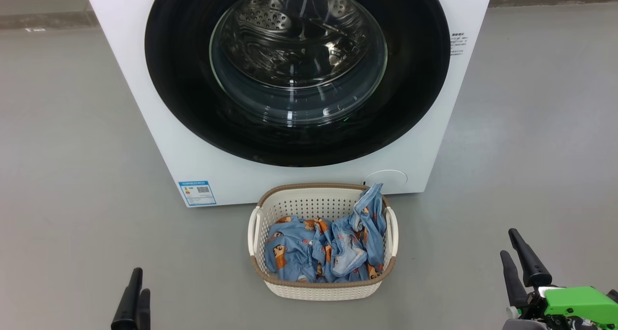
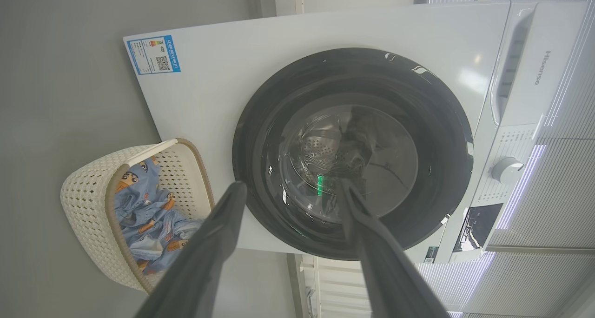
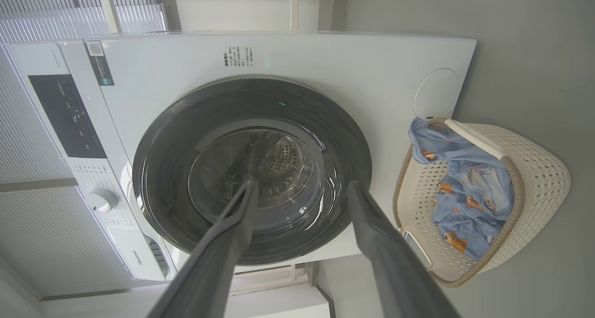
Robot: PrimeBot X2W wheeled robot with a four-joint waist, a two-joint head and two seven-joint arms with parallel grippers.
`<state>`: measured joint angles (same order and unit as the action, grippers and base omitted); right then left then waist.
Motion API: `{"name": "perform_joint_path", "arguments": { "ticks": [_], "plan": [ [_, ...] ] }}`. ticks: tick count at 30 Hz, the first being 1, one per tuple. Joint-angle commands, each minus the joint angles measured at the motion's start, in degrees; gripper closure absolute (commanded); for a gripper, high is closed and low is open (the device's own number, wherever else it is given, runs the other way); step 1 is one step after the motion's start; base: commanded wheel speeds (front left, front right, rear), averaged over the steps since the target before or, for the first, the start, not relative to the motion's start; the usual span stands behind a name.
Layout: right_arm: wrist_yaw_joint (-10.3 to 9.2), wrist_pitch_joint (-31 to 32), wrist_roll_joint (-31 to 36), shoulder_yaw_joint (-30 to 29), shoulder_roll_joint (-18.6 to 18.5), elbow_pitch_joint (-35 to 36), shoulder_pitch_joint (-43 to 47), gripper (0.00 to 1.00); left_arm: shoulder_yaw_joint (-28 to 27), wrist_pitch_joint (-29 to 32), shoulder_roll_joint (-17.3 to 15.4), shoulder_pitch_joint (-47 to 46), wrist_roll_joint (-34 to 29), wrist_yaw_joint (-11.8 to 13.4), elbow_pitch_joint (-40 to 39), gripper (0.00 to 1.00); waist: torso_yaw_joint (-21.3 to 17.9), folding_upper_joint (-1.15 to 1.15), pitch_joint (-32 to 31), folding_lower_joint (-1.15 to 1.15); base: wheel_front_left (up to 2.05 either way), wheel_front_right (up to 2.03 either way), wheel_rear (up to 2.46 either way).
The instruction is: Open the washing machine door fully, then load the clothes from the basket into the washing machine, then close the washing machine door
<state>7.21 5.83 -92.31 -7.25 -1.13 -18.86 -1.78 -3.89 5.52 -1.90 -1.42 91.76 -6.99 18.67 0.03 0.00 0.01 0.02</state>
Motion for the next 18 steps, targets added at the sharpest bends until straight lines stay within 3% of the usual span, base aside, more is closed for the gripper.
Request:
{"name": "perform_joint_path", "arguments": {
  "ticks": [1, 18],
  "plan": [
    [0.1, -0.6, -0.2, 0.6, -0.5, 1.8, -2.2, 0.0, 0.1, -0.6, -0.3, -2.0, 0.0, 0.0, -1.8, 0.0, 0.0, 0.0, 0.0, 0.08, 0.0, 0.0, 0.0],
    [0.13, -2.8, -0.4, 3.0, -0.7, 3.6, -3.9, 0.0, 2.1, -3.7, -0.6, -3.5, -2.2, -0.1, -3.2, 0.0, 0.1, 0.0, 0.1, -0.01, 0.0, 0.0, 0.0]
  ]
}}
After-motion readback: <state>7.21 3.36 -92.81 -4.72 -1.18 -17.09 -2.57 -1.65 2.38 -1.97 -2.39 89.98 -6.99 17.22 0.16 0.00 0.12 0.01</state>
